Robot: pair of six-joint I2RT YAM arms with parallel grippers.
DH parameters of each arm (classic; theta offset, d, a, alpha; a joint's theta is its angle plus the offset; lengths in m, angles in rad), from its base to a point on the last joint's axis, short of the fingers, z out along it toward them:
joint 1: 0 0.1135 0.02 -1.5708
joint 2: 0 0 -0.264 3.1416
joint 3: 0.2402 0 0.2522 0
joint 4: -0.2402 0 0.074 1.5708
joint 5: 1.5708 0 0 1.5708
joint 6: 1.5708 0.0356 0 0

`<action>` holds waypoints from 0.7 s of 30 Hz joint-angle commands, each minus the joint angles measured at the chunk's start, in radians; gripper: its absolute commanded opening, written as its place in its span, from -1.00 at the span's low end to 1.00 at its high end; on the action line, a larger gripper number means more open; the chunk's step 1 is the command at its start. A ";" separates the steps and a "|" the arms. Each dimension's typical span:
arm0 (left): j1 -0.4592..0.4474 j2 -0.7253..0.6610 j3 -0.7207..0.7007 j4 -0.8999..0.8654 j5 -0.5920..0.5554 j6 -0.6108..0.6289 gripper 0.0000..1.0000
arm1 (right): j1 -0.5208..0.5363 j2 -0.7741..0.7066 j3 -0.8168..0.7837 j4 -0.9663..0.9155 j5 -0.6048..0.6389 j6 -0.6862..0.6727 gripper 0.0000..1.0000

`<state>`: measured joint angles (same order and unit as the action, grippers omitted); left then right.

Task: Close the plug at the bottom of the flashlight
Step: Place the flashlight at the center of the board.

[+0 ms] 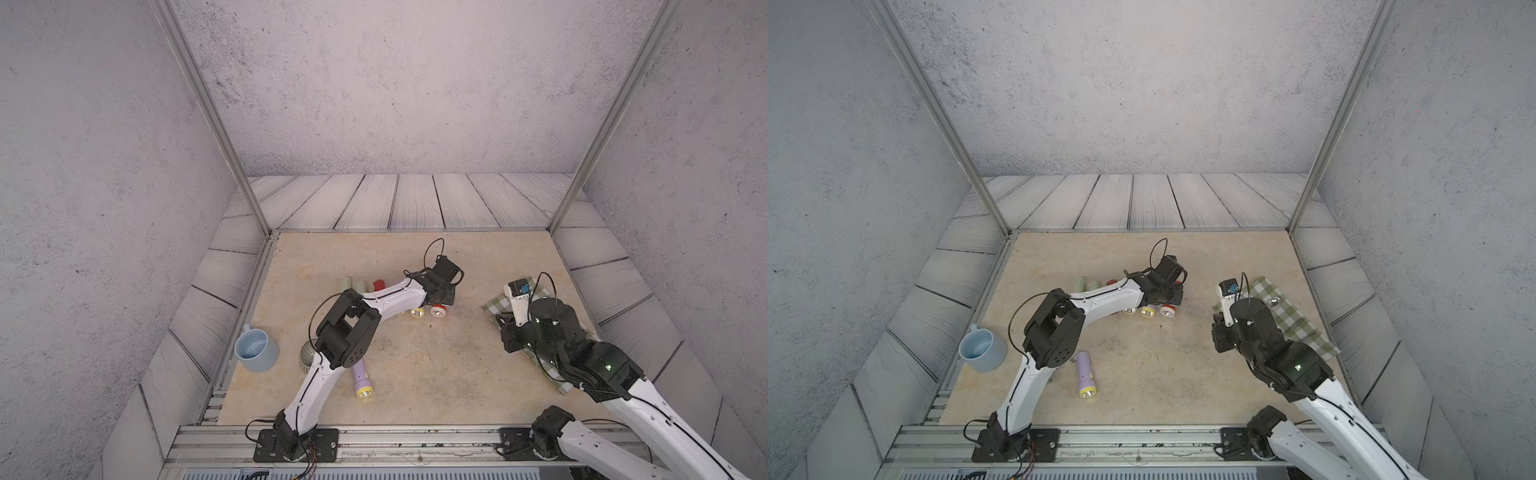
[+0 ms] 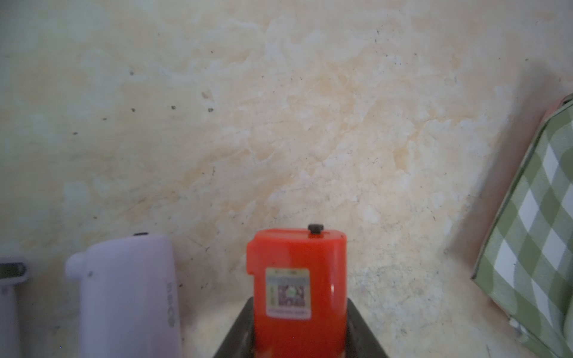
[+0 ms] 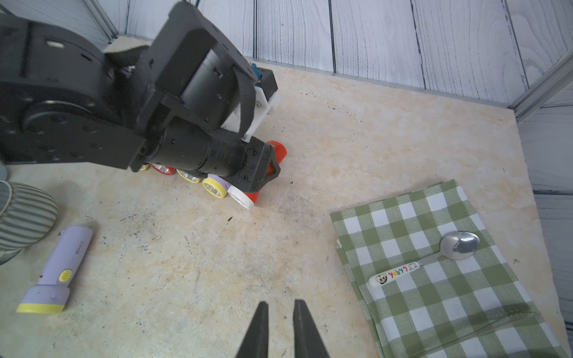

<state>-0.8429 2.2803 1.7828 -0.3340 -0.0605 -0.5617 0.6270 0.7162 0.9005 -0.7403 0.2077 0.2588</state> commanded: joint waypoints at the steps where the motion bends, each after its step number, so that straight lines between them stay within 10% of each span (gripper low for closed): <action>1: -0.002 0.018 0.042 -0.006 -0.028 -0.001 -1.00 | -0.003 -0.030 -0.014 0.025 -0.017 0.008 -0.59; 21: 0.019 0.099 0.098 -0.044 -0.034 -0.007 -0.51 | -0.002 -0.034 -0.029 0.041 -0.059 0.007 -0.49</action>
<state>-0.8314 2.3638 1.8492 -0.3607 -0.0788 -0.5659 0.6270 0.6880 0.8791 -0.7059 0.1574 0.2592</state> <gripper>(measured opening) 0.390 0.256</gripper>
